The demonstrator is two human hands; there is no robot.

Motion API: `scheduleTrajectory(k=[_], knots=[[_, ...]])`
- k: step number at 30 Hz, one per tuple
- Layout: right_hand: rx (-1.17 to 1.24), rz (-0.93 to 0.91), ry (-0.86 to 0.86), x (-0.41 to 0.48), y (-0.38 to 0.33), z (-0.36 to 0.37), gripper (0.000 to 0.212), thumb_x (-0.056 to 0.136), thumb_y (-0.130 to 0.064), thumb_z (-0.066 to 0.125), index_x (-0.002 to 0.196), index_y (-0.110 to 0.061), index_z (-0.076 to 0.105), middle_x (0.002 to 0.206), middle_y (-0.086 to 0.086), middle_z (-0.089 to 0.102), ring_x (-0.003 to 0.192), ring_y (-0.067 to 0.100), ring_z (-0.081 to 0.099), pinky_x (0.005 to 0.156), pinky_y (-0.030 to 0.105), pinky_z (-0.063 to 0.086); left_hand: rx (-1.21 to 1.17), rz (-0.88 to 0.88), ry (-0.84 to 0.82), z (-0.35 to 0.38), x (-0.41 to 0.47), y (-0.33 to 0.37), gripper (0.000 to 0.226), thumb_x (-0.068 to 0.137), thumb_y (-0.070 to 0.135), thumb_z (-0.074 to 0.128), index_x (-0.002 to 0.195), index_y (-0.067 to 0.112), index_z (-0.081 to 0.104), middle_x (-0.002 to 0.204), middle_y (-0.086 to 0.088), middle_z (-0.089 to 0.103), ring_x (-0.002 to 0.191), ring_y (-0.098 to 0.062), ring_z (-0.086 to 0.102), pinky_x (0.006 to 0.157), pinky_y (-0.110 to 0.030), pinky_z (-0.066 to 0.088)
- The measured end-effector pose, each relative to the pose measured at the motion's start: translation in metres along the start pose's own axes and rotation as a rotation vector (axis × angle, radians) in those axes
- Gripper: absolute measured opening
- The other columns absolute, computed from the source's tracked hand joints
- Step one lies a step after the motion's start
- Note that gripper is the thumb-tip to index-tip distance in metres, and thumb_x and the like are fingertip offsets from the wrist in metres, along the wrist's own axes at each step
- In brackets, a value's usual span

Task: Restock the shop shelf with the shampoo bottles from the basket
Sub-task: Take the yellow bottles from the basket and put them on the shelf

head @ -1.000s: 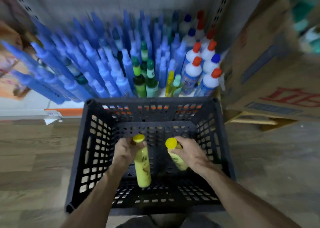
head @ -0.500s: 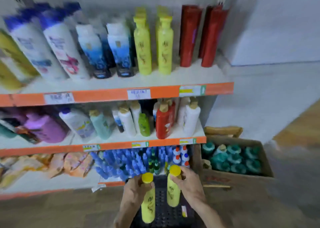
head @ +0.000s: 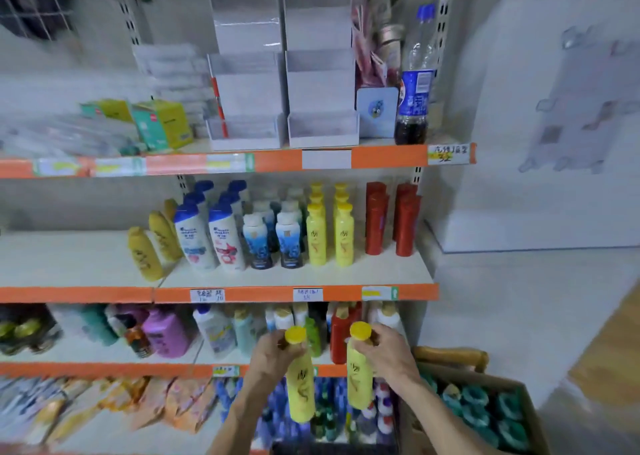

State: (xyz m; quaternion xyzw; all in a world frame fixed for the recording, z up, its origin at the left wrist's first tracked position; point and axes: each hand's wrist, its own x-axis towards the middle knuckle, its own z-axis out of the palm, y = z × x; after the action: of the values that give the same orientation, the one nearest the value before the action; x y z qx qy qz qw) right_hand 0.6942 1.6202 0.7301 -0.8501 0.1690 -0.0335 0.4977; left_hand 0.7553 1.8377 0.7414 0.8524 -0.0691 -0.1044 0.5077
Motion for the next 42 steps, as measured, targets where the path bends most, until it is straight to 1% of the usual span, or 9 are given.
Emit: scheduleTrajectory(k=[3,6,14,21,25,29,33,37,42], knots=[[0.007,-0.074,0.009,0.007,-0.020,-0.019,0.009,0.083,-0.028,0.074,0.084,-0.032,0.066,0.092,-0.004,0.070,0.086,0.014,0.065,0.072,0.026,0.047,0.047,0.034,0.019,-0.005,0.004,0.024,0.022,0.078,0.020,0.074,0.061,0.024,0.061,0.047,0.016,0.057,0.054,-0.005,0.049,0.051,-0.015,0.036],[0.023,-0.143,0.030,0.015,-0.037,-0.041,0.010,0.084,-0.024,0.074,0.092,-0.020,0.071,0.090,-0.004,0.071,0.084,0.012,0.065,0.070,0.025,0.048,0.075,0.099,0.050,-0.009,0.012,0.048,0.017,0.080,0.021,0.073,0.068,0.030,0.065,0.064,0.011,0.064,0.061,-0.008,0.055,0.054,-0.019,0.040],[0.063,-0.235,0.090,0.050,-0.086,-0.082,0.014,0.083,-0.024,0.075,0.095,-0.020,0.073,0.087,-0.005,0.071,0.083,0.013,0.066,0.065,0.023,0.046,-0.006,0.146,0.117,-0.029,0.039,0.110,0.014,0.084,0.022,0.071,0.088,0.008,0.069,0.080,-0.004,0.066,0.072,-0.017,0.057,0.063,-0.026,0.044],[0.074,-0.297,0.159,0.083,-0.119,-0.092,0.011,0.084,-0.025,0.075,0.093,-0.020,0.073,0.083,-0.008,0.070,0.074,0.003,0.061,0.060,0.020,0.042,-0.085,0.188,0.120,-0.044,0.079,0.146,0.017,0.086,0.018,0.068,0.072,0.012,0.060,0.058,0.003,0.050,0.052,-0.011,0.042,0.048,-0.023,0.034],[0.089,-0.277,0.170,0.107,-0.126,-0.084,0.012,0.083,-0.027,0.075,0.094,-0.022,0.073,0.085,-0.007,0.071,0.078,0.010,0.064,0.065,0.025,0.046,-0.120,0.186,0.095,-0.046,0.110,0.149,0.013,0.086,0.018,0.069,0.091,0.006,0.068,0.063,0.002,0.057,0.048,-0.008,0.044,0.042,-0.017,0.032],[0.070,-0.240,0.190,0.137,-0.124,-0.068,0.013,0.081,-0.027,0.077,0.092,-0.022,0.073,0.087,-0.003,0.074,0.085,0.018,0.069,0.077,0.037,0.053,-0.099,0.207,0.083,-0.043,0.148,0.138,0.023,0.082,0.023,0.073,0.099,0.007,0.072,0.087,-0.003,0.070,0.078,-0.015,0.062,0.062,-0.020,0.046],[0.098,-0.242,0.167,0.161,-0.126,-0.057,0.010,0.083,-0.016,0.076,0.092,-0.017,0.071,0.082,-0.003,0.069,0.075,0.012,0.061,0.065,0.019,0.046,-0.137,0.218,0.096,-0.036,0.181,0.125,0.024,0.077,0.023,0.077,0.094,0.006,0.073,0.085,-0.009,0.072,0.078,-0.015,0.062,0.075,-0.031,0.052],[0.077,-0.227,0.167,0.186,-0.125,-0.050,0.008,0.083,-0.019,0.075,0.083,-0.024,0.068,0.084,-0.001,0.072,0.078,0.014,0.064,0.077,0.035,0.052,-0.216,0.205,0.048,-0.032,0.200,0.122,0.023,0.081,0.015,0.074,0.101,0.004,0.070,0.087,-0.006,0.067,0.079,-0.013,0.059,0.067,-0.012,0.046],[0.056,-0.221,0.137,0.207,-0.118,-0.040,0.012,0.084,-0.018,0.074,0.084,-0.028,0.067,0.092,0.004,0.074,0.090,0.020,0.069,0.089,0.046,0.054,-0.121,0.257,0.065,-0.025,0.217,0.109,0.014,0.082,0.019,0.073,0.092,0.010,0.069,0.092,-0.004,0.065,0.085,-0.015,0.058,0.073,-0.018,0.045]])
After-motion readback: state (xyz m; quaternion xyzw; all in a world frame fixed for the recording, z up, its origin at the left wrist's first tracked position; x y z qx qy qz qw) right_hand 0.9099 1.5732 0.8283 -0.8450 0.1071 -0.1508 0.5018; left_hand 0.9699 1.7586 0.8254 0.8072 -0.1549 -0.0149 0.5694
